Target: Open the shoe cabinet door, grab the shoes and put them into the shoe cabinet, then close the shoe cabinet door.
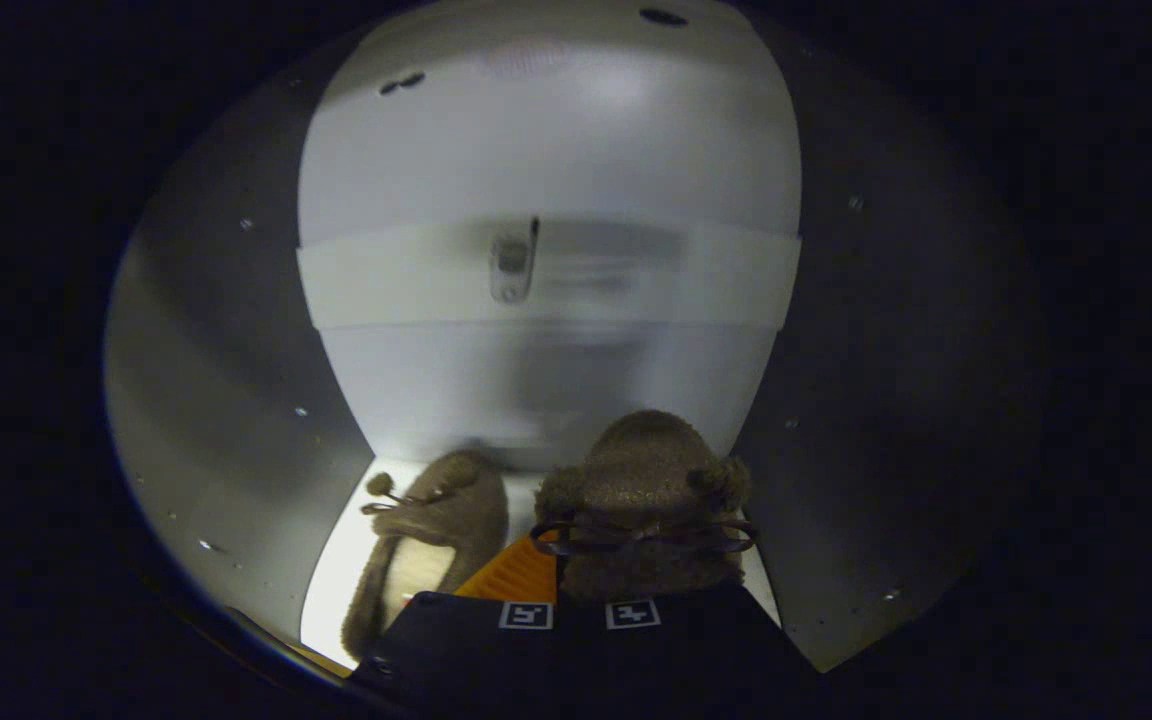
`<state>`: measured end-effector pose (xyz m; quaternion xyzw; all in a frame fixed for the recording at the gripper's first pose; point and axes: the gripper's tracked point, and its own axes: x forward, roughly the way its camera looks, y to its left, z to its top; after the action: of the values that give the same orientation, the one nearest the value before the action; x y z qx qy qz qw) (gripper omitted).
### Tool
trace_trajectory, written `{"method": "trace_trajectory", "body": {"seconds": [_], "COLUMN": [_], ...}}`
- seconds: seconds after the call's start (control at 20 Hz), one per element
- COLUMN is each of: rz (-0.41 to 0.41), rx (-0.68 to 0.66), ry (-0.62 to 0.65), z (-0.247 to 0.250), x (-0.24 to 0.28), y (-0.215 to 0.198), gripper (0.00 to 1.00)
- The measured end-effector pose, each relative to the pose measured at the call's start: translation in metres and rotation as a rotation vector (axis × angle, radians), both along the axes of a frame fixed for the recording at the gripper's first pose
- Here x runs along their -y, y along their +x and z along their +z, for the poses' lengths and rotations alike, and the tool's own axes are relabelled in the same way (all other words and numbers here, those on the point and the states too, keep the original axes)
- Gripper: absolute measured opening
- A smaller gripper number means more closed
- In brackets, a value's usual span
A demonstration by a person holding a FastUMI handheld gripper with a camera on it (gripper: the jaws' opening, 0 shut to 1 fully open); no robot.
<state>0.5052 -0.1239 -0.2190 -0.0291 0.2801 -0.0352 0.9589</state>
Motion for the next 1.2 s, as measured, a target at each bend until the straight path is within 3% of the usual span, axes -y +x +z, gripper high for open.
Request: {"method": "trace_trajectory", "body": {"seconds": [0.2, 0.55, 0.8, 1.0, 1.2], "rz": [0.024, 0.006, 0.018, 0.008, -0.023], "rx": [-0.075, -0.07, -0.105, -0.07, 0.009], "ry": [0.004, 0.029, 0.062, 0.003, 0.014], "z": [-0.04, -0.041, -0.038, -0.016, 0.028], "x": [0.001, 0.001, -0.006, -0.009, -0.01], "y": [0.012, 0.015, 0.0, -0.027, -0.07], "gripper": [0.05, 0.05, 0.42, 0.85, 0.99]}}
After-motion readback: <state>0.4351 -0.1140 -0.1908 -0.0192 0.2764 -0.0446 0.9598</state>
